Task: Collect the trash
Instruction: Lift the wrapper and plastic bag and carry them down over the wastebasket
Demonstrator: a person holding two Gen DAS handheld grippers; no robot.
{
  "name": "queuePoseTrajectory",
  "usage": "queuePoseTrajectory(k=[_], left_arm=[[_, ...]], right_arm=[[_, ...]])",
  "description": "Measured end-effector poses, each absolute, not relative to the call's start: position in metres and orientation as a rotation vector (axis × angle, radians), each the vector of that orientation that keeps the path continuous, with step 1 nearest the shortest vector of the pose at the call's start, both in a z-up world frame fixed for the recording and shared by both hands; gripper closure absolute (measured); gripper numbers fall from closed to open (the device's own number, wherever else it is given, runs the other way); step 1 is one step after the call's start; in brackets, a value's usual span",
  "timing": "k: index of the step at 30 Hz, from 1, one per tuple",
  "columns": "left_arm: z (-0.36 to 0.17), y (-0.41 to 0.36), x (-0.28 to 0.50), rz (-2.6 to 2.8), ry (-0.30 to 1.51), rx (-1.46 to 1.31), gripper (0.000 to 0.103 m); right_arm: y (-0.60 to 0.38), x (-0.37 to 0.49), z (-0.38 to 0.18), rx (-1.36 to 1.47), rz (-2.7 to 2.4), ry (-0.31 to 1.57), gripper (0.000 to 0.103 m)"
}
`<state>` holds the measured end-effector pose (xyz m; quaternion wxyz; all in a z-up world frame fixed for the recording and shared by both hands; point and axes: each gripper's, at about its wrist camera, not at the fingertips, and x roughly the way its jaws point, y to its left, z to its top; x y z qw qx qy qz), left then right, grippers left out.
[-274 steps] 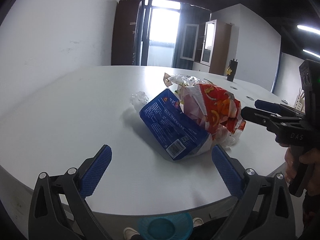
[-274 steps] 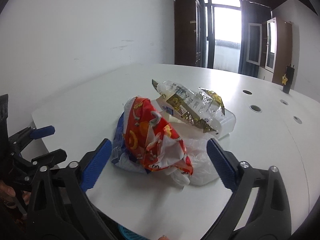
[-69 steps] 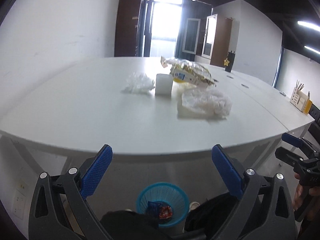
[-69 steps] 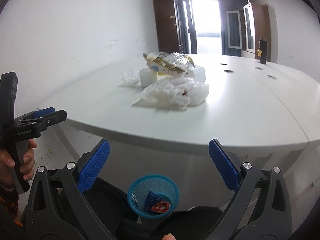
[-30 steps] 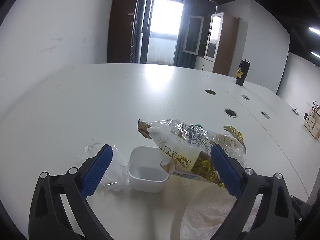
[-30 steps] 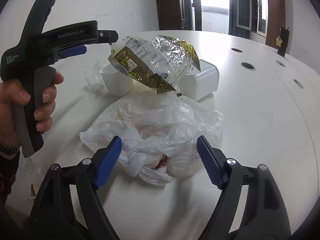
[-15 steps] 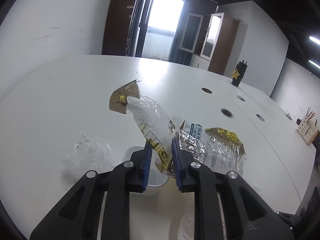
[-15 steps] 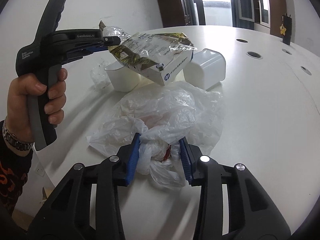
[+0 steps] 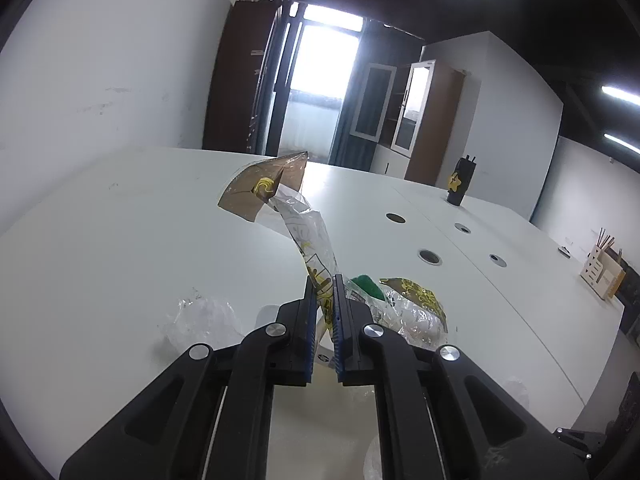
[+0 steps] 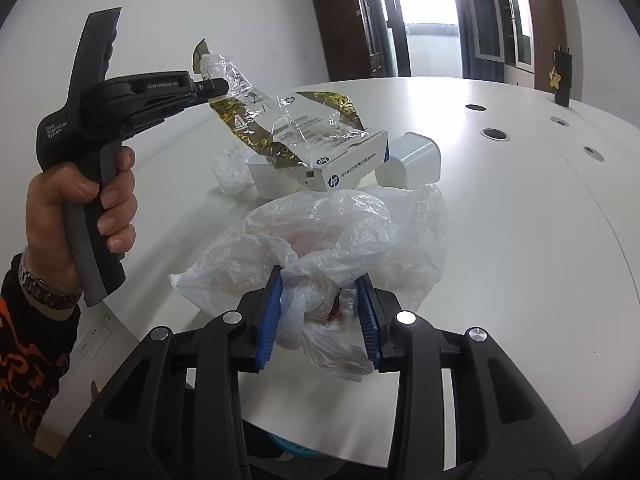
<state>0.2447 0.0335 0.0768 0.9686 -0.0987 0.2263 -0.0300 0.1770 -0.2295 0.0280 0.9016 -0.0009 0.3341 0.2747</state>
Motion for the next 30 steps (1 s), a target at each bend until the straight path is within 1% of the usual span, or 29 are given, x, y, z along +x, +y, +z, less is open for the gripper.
queuePoseTrajectory(k=[17,30], left_arm=[[0.092,0.017,0.175,-0.078,0.405,-0.186,0.097],[0.097,0.025,0.078,-0.101,0.329,-0.223,0.098]], right_arm=[[-0.257,0.132,0.043,0.030,0.508,0.643,0.069],[-0.277,0.089,0.047,0.060,0.521,0.586,0.069]])
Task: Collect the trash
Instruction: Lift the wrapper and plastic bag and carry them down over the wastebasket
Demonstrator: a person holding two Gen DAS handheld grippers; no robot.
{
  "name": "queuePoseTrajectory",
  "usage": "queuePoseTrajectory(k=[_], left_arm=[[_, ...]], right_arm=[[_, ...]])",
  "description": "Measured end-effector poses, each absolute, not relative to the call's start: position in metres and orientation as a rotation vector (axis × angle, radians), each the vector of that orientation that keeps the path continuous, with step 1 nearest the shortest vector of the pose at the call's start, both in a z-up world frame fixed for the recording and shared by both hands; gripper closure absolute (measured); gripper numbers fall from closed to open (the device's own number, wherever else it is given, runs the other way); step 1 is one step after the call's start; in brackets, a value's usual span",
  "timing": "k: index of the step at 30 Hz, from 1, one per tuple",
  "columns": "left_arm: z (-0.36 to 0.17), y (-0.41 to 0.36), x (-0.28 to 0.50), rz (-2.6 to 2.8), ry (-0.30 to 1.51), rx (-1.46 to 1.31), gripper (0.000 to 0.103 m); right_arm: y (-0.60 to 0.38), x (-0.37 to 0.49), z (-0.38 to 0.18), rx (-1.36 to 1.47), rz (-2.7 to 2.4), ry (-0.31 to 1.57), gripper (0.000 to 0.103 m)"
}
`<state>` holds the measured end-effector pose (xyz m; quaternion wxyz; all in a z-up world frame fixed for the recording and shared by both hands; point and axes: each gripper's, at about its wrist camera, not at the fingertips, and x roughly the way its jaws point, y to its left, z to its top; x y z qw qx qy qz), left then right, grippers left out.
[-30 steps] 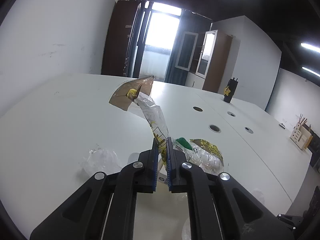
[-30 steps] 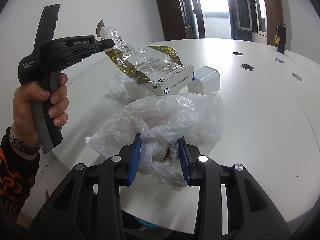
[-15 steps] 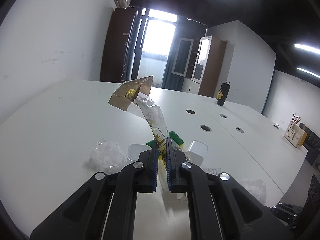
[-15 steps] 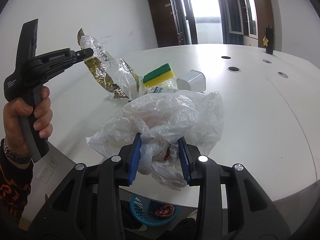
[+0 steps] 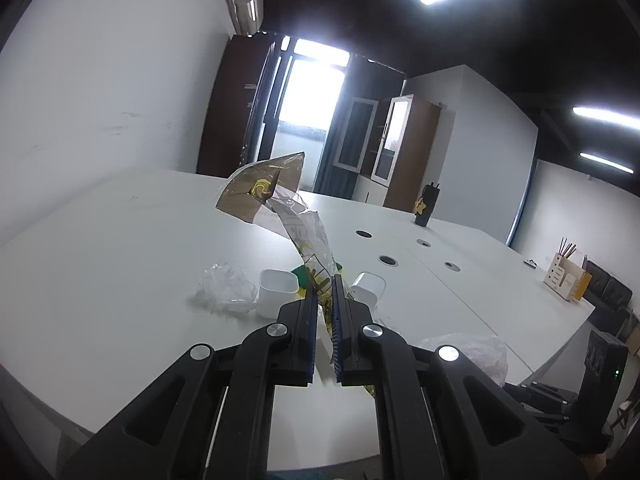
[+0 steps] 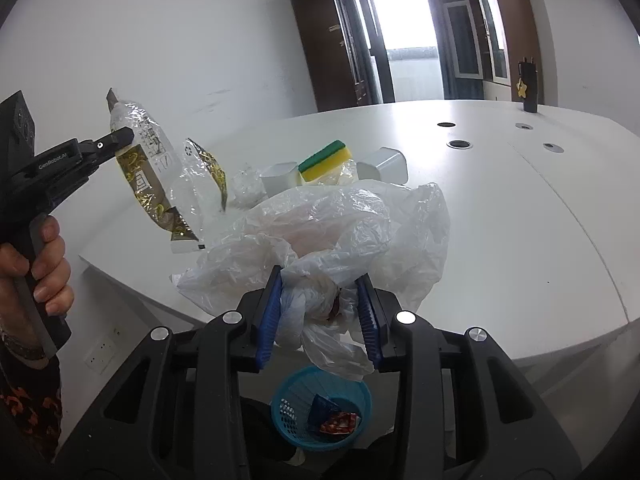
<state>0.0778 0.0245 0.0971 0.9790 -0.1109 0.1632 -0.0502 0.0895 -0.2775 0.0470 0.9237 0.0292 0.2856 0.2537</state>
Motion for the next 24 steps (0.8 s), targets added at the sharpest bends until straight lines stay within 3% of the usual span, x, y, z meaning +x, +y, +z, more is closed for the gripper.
queuePoseTrajectory(k=[12,24], left_arm=[[0.060,0.019,-0.027,-0.101,0.339,-0.143,0.098],[-0.020,0.017,-0.033,-0.065,0.490,-0.141,0.098]], right_arm=[[-0.276,0.018,0.039,-0.046,0.551,0.565,0.069],[-0.272,-0.014,-0.020,-0.076,0.553,0.696,0.069]])
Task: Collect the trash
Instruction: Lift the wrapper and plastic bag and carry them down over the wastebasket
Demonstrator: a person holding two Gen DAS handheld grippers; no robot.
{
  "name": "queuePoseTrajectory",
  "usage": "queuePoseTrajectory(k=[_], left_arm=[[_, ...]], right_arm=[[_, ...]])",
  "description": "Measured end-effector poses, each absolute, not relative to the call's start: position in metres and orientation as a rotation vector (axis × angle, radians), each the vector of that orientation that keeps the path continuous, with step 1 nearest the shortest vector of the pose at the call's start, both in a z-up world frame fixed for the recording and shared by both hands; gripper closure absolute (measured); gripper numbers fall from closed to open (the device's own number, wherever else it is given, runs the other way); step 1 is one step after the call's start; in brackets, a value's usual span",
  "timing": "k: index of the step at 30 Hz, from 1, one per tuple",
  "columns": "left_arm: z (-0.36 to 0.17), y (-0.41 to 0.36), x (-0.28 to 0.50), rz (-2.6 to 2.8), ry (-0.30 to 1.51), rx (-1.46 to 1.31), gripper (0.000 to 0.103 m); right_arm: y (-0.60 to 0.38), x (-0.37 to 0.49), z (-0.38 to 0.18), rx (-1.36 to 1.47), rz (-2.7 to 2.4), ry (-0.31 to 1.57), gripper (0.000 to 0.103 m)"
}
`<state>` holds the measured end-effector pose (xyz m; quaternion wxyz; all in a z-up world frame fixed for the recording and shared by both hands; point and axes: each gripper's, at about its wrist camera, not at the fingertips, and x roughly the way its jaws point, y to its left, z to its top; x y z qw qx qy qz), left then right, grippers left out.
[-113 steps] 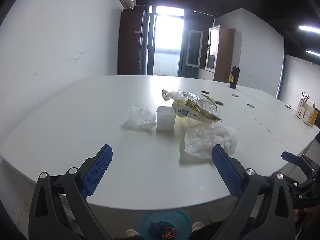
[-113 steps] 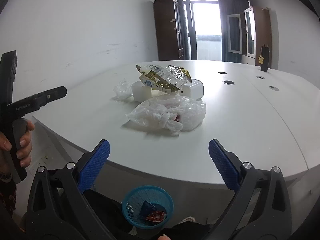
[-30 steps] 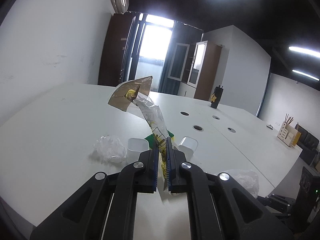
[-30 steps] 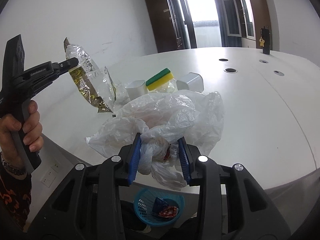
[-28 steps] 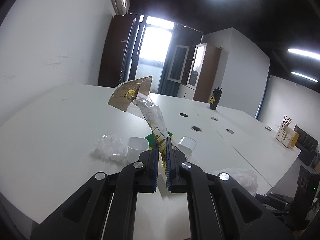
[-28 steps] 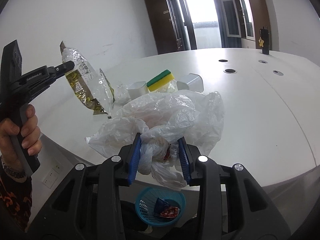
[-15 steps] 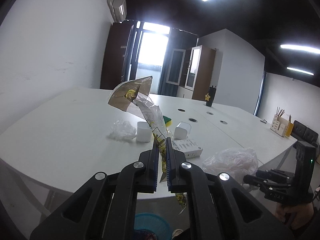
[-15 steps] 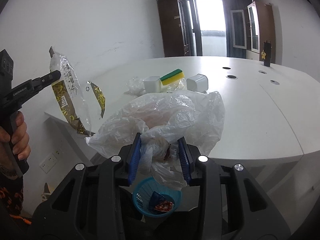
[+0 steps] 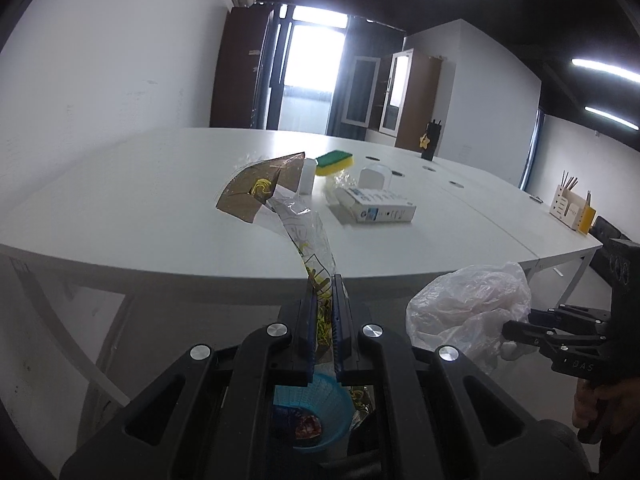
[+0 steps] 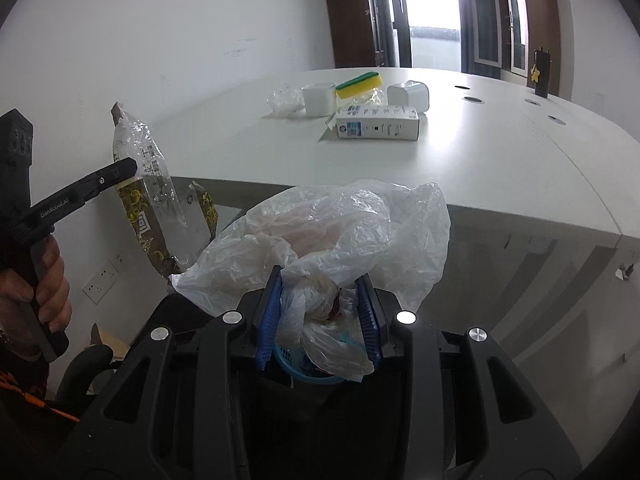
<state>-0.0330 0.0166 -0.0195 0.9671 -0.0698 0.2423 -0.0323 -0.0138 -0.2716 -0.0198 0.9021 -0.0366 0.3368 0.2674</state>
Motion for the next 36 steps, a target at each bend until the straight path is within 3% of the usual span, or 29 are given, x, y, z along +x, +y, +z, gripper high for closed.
queuePoseTrajectory(k=[23,36], left_arm=[[-0.175,-0.001,0.029,-0.020,0.759,-0.086,0.101],[-0.233,0.020,0.084,0.081,0.921,-0.229,0.101]], right_arm=[[-0.247,0.039,-0.187,0.004,0.491,0.976,0.070],[-0.210,0.076,-0.231,-0.021,0.446,1.038,0.070]])
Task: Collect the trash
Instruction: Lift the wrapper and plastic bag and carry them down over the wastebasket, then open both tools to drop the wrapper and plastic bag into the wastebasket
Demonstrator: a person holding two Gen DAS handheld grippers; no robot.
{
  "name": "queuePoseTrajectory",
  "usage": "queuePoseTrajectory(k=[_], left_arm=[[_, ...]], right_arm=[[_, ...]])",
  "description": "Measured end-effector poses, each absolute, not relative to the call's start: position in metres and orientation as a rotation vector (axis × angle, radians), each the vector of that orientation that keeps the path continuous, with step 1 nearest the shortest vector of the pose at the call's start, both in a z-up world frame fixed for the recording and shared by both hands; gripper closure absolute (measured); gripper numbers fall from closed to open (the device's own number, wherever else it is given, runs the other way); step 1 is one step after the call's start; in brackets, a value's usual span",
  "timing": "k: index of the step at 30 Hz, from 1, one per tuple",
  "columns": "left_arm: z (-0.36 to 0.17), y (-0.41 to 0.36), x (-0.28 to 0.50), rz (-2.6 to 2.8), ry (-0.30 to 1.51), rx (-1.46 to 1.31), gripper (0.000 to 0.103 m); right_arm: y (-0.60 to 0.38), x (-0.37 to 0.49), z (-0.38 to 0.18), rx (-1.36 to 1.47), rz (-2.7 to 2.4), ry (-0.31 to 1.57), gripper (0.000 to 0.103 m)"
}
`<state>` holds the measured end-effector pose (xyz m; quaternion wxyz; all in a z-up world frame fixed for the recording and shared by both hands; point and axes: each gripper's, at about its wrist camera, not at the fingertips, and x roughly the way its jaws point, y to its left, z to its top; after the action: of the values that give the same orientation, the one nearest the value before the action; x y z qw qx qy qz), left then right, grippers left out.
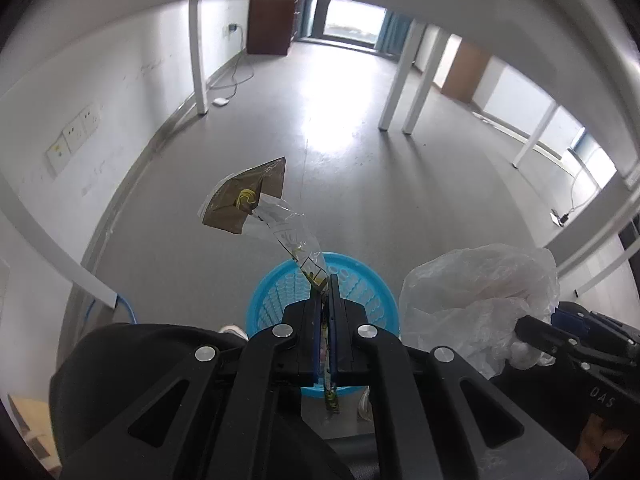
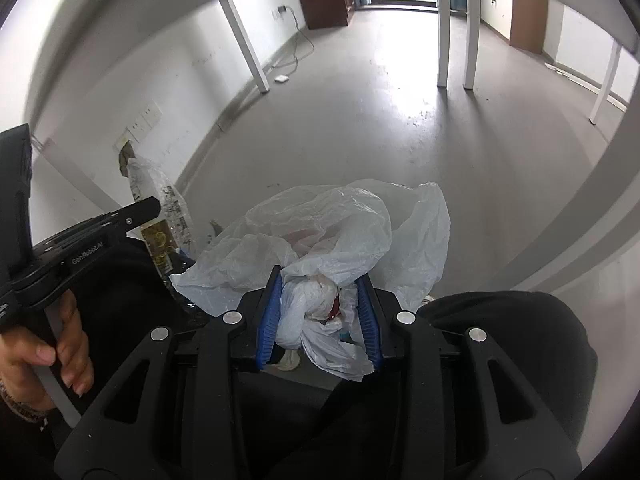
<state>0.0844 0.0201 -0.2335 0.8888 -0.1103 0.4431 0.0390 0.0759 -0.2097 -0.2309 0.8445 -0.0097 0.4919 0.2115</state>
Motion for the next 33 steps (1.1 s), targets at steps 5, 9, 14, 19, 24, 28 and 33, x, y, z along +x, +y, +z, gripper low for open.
queuePoseTrajectory(k=[5,9,14,19,24,28,33], left_arm=[[-0.248,0.023,0.103,0.087,0.946,-0.239,0.101],[-0.261,0.023,0.119,0.099,1.006,-0.249,0.101],[-0.268,0.024,0.128,0.088,1.057,-0.244,0.101],[-0.286,0.024,0.152,0.086,1.103,-0.211,0.101],[-0.308,0.025,0.178,0.086,1.186,-0.194,0.101],[-0.326,0.030,0.195,0.101,1.252,-0.200,0.101],[-0.340,0.026,0.205,0.103,1.309,-0.186,0.101]], right_arm=[[-0.192,0.096,-0.250,-0.040,0.434,1.096,0.070],[-0.180,0.112,-0.266,-0.047,0.419,1.137,0.070],[-0.170,0.131,-0.287,-0.047,0.410,1.199,0.070],[-0.156,0.153,-0.312,-0.071,0.402,1.247,0.069],[-0.145,0.173,-0.339,-0.086,0.383,1.307,0.069],[-0.134,0.185,-0.360,-0.103,0.372,1.350,0.069],[-0.128,0.191,-0.382,-0.112,0.370,1.404,0.069]])
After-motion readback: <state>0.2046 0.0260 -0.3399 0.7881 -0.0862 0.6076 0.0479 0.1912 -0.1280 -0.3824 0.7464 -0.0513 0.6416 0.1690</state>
